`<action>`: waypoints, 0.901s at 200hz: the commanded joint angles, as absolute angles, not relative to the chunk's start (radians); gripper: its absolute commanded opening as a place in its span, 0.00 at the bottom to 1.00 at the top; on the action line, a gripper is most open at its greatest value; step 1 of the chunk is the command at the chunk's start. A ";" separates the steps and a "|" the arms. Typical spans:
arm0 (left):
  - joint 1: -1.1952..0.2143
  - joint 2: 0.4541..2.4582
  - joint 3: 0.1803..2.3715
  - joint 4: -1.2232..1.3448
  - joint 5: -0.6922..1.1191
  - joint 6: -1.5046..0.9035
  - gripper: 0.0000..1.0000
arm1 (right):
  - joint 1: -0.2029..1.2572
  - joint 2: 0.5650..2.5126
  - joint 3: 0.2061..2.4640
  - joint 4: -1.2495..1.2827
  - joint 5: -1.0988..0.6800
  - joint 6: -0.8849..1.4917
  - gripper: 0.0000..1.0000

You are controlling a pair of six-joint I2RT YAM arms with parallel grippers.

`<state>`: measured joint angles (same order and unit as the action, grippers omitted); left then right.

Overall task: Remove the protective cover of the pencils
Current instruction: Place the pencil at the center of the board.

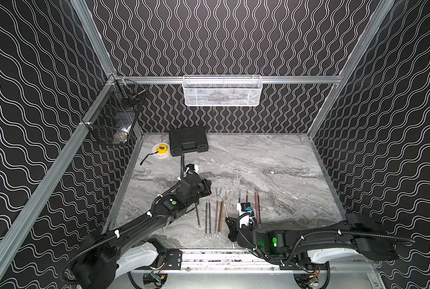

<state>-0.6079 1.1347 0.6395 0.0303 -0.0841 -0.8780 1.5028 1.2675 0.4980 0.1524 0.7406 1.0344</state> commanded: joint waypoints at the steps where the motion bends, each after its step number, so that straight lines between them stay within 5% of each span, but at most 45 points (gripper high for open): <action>1: -0.608 1.177 0.658 0.063 -0.060 -0.847 0.12 | 1.490 1.283 0.501 0.028 0.817 1.193 0.00; 180: -0.704 1.378 0.783 0.016 -0.053 -0.762 0.10 | 1.249 1.544 0.554 0.132 0.470 1.172 0.00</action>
